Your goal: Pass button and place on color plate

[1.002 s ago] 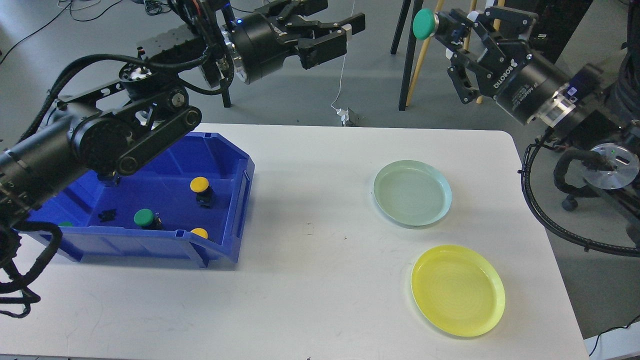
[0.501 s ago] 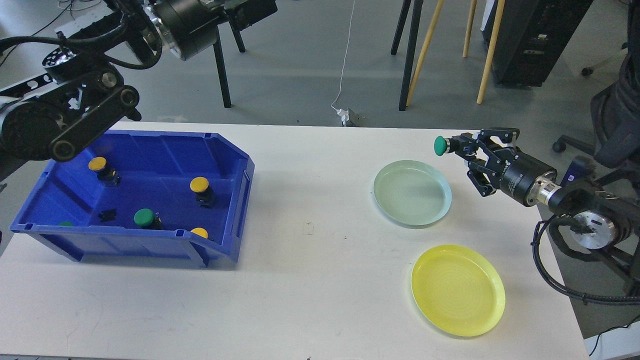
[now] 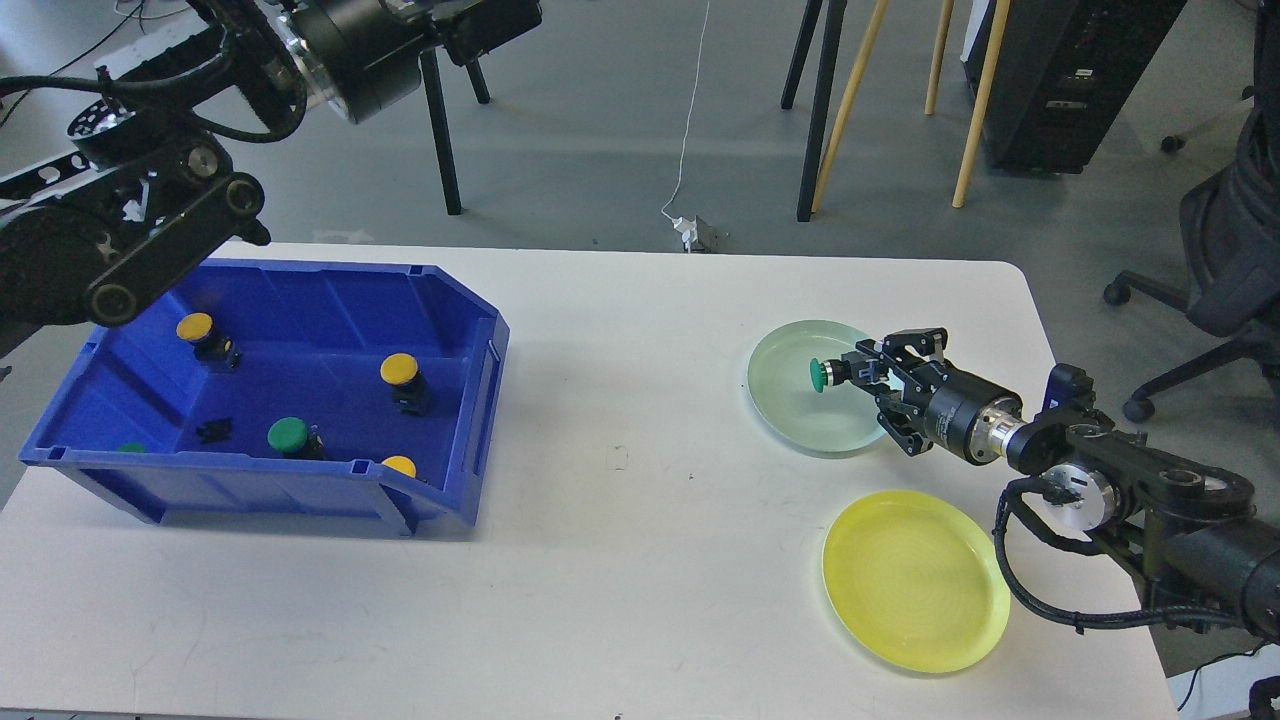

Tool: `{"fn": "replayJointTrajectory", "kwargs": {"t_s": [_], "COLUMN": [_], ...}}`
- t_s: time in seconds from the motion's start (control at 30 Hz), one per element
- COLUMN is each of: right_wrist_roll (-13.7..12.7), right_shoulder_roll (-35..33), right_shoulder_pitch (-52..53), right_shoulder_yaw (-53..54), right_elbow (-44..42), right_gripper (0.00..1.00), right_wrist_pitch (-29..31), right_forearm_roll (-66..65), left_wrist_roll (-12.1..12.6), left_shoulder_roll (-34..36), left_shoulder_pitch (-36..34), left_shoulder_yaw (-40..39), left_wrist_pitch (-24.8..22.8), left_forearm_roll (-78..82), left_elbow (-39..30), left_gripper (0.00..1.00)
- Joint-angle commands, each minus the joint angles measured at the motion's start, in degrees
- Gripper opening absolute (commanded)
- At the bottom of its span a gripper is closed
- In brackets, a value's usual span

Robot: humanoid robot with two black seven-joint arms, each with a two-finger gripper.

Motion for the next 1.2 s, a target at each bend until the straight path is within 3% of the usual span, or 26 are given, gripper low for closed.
{"fn": "replayJointTrajectory", "kwargs": {"t_s": [0.0,0.2,0.33,0.53,0.6,0.8,1.0,1.17], "right_wrist_roll": [0.06,0.06,0.67,0.85,0.94,0.94,0.94,0.85], "right_shoulder_roll": [0.63,0.55,-1.03,-6.66,-6.84,-8.42,-10.96,-13.43], "right_shoulder_pitch": [0.4,0.75,0.84,1.89,2.5,4.35,5.05,5.32], "right_shoulder_yaw": [-0.13,-0.05,1.01,3.91,4.0,4.0,4.34,5.14], "right_elbow": [-0.14,0.48,2.14,3.38,3.64,3.73,3.82,3.82], "right_gripper": [0.64,0.73,0.75,0.78,0.78,0.78,0.78,0.78], "right_wrist_pitch": [-0.03,-0.11,-0.11,0.06,0.06,-0.29,-0.2,0.15], "right_forearm_roll": [-0.03,-0.03,0.05,0.14,0.14,0.14,0.14,0.14], "left_wrist_roll": [-0.13,0.13,0.74,1.36,1.27,1.18,2.67,5.49], "left_shoulder_roll": [1.18,3.2,5.83,16.11,19.8,28.68,28.79,20.02], "left_shoulder_pitch": [0.86,2.62,4.82,11.14,12.38,12.47,12.65,11.68], "left_shoulder_yaw": [0.05,0.75,0.84,1.97,4.25,15.32,18.33,18.33], "left_wrist_pitch": [-0.09,-1.58,-8.51,-17.66,-19.77,-20.22,-20.83,-22.16], "left_forearm_roll": [-0.06,-0.14,-0.14,0.47,0.91,6.7,11.54,11.81], "left_elbow": [0.01,0.01,0.01,-3.5,-4.29,-7.99,-7.2,-5.8], "left_gripper": [0.99,0.99,0.98,0.98,0.98,0.99,0.99,0.99]}}
